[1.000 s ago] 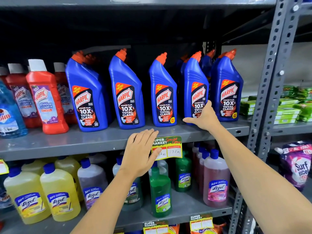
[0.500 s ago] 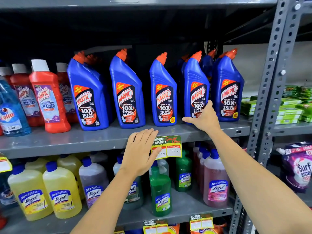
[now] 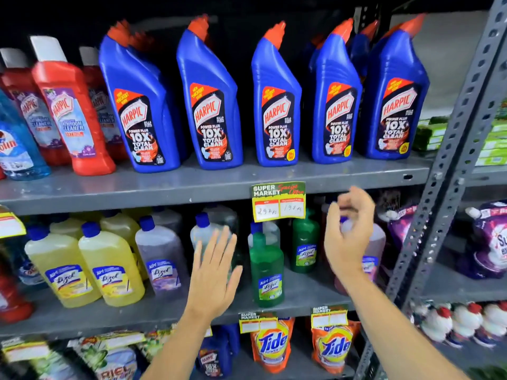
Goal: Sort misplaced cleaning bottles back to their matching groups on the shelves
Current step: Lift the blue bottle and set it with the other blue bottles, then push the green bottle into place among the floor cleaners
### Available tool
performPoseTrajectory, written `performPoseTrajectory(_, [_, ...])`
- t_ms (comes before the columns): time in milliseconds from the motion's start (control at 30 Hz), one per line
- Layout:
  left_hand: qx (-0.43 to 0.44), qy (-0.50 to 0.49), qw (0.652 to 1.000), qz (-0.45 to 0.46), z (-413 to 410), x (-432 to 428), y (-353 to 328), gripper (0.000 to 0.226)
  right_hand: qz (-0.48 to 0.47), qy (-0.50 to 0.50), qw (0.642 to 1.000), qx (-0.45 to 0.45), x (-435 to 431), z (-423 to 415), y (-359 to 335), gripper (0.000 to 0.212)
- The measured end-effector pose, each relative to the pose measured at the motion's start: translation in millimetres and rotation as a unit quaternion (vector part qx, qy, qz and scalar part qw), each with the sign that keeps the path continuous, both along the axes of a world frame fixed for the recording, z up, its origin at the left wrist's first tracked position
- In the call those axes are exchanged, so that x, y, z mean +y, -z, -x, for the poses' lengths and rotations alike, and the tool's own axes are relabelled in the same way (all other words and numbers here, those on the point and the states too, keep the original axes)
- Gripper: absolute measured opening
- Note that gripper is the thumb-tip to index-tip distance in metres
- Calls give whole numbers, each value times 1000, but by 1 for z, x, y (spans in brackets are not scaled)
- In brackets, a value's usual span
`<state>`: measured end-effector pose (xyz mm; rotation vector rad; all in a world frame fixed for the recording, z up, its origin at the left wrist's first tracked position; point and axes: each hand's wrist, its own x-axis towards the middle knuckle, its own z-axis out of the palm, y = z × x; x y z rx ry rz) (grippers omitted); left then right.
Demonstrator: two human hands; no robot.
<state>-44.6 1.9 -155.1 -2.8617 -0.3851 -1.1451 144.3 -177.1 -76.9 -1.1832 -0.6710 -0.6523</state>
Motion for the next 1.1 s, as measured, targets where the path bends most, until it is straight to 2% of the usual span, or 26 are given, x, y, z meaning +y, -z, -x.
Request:
performPoseTrajectory(67, [81,-2,996,37,11,2,47,58,66,-49,995,55,6,12,46,33])
performPoseTrajectory(133, [183,-17,980,80,20,3,95,61,161,-81,978,104,12,21,85,38])
performPoseTrajectory(233, [301,-52,944,120,30,7,150,67,287,-108,938,165,18,30,120,61])
performPoseTrajectory(300, [334,-66,930,138,31,8,168,70,350,-129,905,206,24,33,131,84])
performPoseTrajectory(400, [342,-74,926,145,27,5,172,74,405,-162,867,242,38,37,134,113])
performPoseTrajectory(500, [334,-77,929,138,26,3,177,75,418,-159,857,258,56,47,138,124])
performPoseTrajectory(667, [323,-79,935,127,26,2,184,77,398,-95,874,261,71,58,148,106])
performPoseTrajectory(767, [325,-74,935,121,28,4,185,77,410,-87,871,258,71,56,147,98])
performPoseTrajectory(1100, [336,-72,933,105,30,7,180,78,433,-62,861,260,53,34,148,108])
